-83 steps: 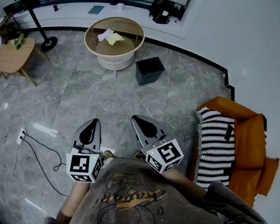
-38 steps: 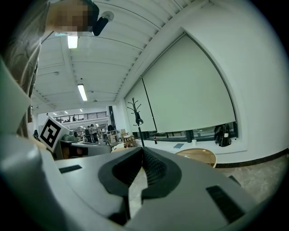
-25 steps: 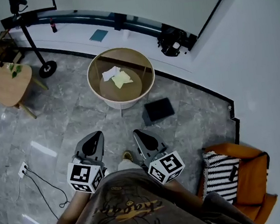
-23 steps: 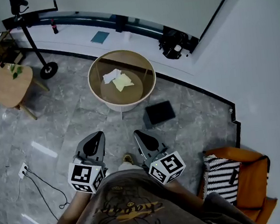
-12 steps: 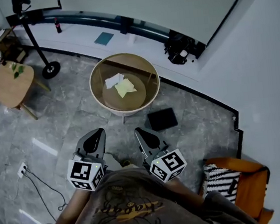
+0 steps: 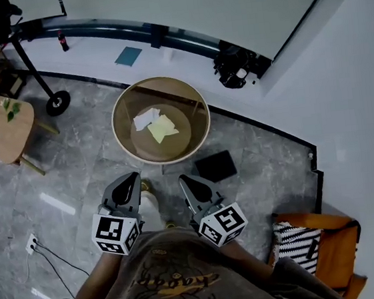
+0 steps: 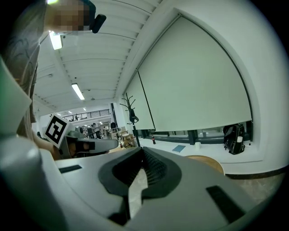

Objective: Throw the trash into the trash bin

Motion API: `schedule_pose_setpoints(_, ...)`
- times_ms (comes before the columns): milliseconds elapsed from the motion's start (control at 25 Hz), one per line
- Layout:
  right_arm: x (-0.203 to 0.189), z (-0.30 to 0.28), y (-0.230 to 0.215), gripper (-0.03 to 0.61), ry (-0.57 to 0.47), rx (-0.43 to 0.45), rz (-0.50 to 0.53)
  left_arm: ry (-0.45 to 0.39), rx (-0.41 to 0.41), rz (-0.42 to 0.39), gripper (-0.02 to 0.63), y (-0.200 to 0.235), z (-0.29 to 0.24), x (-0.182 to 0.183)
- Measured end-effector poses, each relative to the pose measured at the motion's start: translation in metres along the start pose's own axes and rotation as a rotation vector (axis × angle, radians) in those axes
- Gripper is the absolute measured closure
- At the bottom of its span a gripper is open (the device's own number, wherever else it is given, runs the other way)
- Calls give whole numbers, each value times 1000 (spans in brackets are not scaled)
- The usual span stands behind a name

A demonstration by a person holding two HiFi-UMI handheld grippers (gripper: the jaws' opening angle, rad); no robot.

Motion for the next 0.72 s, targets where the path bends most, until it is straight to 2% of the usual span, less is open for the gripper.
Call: schedule_pose_setpoints(720,69,-145,-87,560,1,-84,-20,46,-97,-29,594,113,-142,70)
Point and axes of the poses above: the fingertips, and each gripper's own axes: z backward along the fingers, y to its left, x out of its top, the point moved 1 cm from there along z, backward along the fingers, and after that the axes turned 8 degrees about y, right-handed, at the moved point
